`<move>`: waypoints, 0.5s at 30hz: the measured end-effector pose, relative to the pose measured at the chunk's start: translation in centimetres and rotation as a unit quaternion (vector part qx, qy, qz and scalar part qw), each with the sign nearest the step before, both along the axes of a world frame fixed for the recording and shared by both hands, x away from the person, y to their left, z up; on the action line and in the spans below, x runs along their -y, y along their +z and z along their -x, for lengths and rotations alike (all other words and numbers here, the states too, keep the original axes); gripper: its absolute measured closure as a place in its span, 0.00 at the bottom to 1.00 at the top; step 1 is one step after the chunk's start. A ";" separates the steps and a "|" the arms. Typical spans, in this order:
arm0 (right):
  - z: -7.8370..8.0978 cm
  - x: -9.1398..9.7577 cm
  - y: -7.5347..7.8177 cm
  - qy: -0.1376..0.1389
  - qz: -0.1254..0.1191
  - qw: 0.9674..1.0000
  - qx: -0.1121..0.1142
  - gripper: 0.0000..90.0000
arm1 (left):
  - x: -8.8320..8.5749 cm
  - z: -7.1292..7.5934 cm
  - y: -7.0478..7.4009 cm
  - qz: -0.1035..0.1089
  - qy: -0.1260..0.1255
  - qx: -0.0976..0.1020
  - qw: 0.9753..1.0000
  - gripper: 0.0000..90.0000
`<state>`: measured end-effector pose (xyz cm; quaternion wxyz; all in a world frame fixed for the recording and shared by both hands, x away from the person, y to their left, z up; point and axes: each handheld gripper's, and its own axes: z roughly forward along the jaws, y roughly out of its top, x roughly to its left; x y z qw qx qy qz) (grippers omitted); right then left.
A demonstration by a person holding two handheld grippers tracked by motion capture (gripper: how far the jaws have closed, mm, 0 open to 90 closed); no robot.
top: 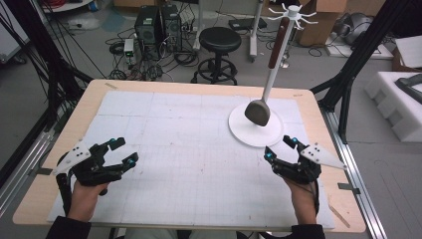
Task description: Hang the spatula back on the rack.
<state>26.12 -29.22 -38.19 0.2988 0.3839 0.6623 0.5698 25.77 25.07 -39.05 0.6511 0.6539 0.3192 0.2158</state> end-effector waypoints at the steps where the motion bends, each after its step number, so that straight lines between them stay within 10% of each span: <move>1: 0.2 -0.2 -0.4 0.001 0.000 1.000 -0.001 0.25 | -0.1 0.0 -0.1 0.000 0.000 -0.001 1.000 0.27; 15: 1.0 -2.0 -2.0 0.007 0.021 1.000 -0.012 0.23 | -1.2 0.8 -1.1 0.003 0.007 -0.001 1.000 0.27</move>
